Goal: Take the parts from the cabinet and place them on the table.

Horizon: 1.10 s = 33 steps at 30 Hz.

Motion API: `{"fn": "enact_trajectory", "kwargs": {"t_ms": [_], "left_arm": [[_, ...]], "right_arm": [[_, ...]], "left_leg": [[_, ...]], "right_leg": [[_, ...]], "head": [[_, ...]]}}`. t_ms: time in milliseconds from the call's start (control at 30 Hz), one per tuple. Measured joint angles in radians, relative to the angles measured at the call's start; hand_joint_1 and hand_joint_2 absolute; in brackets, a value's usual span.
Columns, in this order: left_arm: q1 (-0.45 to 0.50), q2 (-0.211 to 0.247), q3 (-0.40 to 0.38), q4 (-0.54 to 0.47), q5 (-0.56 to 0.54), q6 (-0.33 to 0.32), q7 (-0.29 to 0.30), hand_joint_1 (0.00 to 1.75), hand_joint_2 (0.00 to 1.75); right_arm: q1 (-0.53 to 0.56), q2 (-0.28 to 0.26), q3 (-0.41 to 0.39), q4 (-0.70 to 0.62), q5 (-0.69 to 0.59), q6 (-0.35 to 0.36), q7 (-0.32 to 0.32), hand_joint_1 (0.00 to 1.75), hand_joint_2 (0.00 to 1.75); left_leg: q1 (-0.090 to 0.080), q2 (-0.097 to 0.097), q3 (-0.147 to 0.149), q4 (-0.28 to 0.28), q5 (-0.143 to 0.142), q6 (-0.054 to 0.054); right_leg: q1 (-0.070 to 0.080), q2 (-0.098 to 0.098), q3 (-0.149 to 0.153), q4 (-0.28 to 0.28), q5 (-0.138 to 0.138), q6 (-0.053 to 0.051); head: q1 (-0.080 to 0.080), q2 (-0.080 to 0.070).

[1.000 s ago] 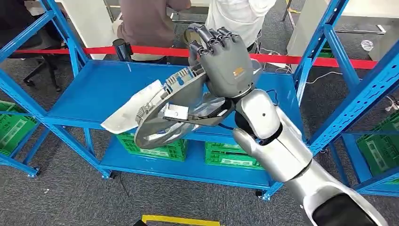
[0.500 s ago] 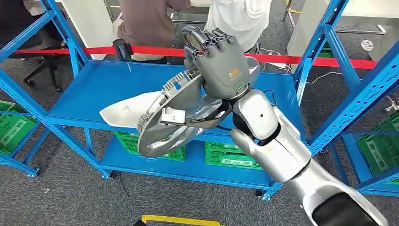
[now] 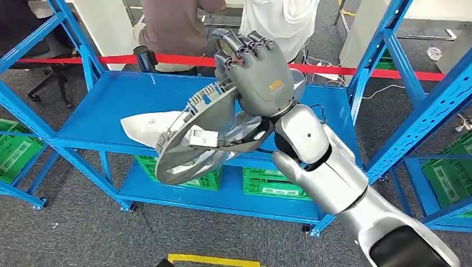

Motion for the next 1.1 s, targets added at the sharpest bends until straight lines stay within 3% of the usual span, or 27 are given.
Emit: {"fn": "enact_trajectory", "kwargs": {"t_ms": [333,633,833,900,933,967,1067,1100], "left_arm": [[0.001,0.0,0.023,0.0,0.02,0.013,0.002,0.0,1.75],[0.003,0.0,0.055,0.0,0.054,-0.018,0.014,0.0,1.75],[0.004,0.0,0.071,0.0,0.058,-0.025,0.016,0.0,1.75],[0.004,0.0,0.074,0.0,0.057,-0.025,0.02,0.0,1.75],[0.003,-0.002,0.074,0.0,0.056,-0.026,0.023,0.0,1.75],[0.003,-0.003,0.076,0.0,0.054,-0.026,0.023,0.0,1.75],[0.003,-0.003,0.081,0.001,0.053,-0.026,0.025,0.0,1.75],[0.003,-0.003,0.081,0.001,0.053,-0.026,0.026,0.0,1.75]], "right_arm": [[0.0,0.008,0.01,0.0,-0.005,-0.013,-0.006,1.75,1.75],[0.0,0.02,0.014,0.0,-0.014,-0.01,-0.009,1.75,1.75],[0.0,0.023,0.017,0.0,-0.014,-0.009,-0.015,1.75,1.75],[0.0,0.024,0.017,0.0,-0.015,-0.009,-0.015,1.75,1.75],[-0.001,0.024,0.017,0.0,-0.018,-0.009,-0.016,1.75,1.75],[-0.002,0.024,0.017,0.0,-0.02,-0.009,-0.016,1.75,1.75],[0.002,0.023,0.017,0.0,-0.022,-0.01,-0.016,1.75,1.75],[0.004,0.023,0.018,0.002,-0.023,-0.01,-0.016,1.75,1.75]], "left_leg": [[0.0,0.0,0.0,0.0,0.0,0.0],[-0.003,0.0,-0.001,0.002,-0.002,0.002],[-0.007,-0.001,-0.003,0.009,-0.008,0.012],[-0.007,-0.001,0.0,0.004,-0.001,0.019],[0.005,0.003,0.005,-0.009,0.009,0.025],[0.005,0.005,0.006,-0.014,0.013,0.028],[0.005,0.008,0.0,-0.012,0.014,0.031],[0.005,0.008,-0.003,-0.01,0.015,0.03]], "right_leg": [[0.0,0.0,0.0,0.0,0.0,0.0],[-0.004,-0.001,0.001,-0.002,0.0,0.001],[-0.008,-0.001,0.003,-0.003,-0.001,0.01],[-0.009,0.0,0.007,-0.009,0.006,0.018],[-0.006,-0.001,0.005,-0.005,-0.003,0.02],[-0.004,-0.003,-0.003,0.02,-0.029,0.021],[-0.005,-0.003,-0.094,0.244,-0.153,0.025],[-0.005,-0.003,-0.111,0.289,-0.163,0.025]], "head": [[0.0,0.0],[0.0,0.0],[0.0,0.0],[0.0,0.0],[0.0,0.0],[0.001,0.0],[0.002,0.0],[0.002,0.0]]}}
